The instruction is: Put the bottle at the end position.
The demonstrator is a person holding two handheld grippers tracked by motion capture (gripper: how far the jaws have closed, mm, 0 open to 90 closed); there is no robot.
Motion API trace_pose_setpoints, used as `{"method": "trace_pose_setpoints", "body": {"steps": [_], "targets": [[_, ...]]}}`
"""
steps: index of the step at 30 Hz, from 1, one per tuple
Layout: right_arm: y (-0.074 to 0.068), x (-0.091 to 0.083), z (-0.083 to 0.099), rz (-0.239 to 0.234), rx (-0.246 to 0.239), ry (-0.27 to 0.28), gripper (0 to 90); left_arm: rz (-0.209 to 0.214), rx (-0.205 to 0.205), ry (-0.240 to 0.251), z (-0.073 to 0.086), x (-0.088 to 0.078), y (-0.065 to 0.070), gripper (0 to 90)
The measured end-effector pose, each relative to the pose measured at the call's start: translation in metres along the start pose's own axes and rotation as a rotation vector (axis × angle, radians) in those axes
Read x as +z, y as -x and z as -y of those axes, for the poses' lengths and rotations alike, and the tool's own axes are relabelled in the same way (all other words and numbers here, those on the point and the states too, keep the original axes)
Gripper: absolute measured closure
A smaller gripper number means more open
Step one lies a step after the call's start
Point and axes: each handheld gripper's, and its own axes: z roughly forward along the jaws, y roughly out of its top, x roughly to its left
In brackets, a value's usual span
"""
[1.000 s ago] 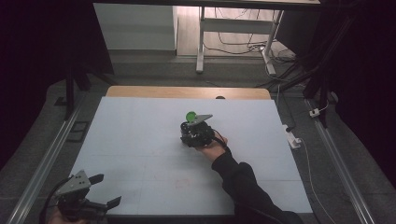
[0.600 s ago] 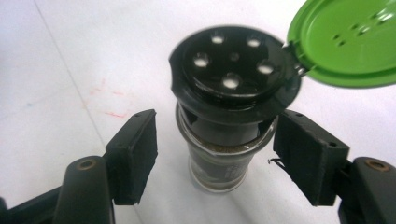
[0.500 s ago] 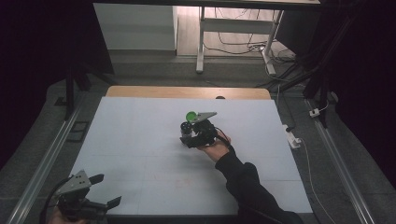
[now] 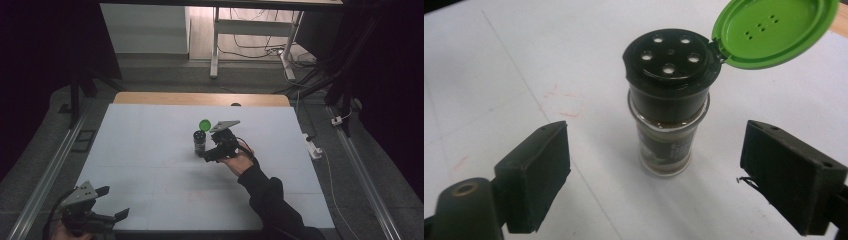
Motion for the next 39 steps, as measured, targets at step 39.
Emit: {"method": "trace_pose_setpoints", "body": {"steps": [39], "targets": [[-0.035, -0.083, 0.037, 0.029, -0.002, 0.032, 0.0, -0.017, 0.005, -0.027, -0.001, 0.003, 0.001, 0.4]]}}
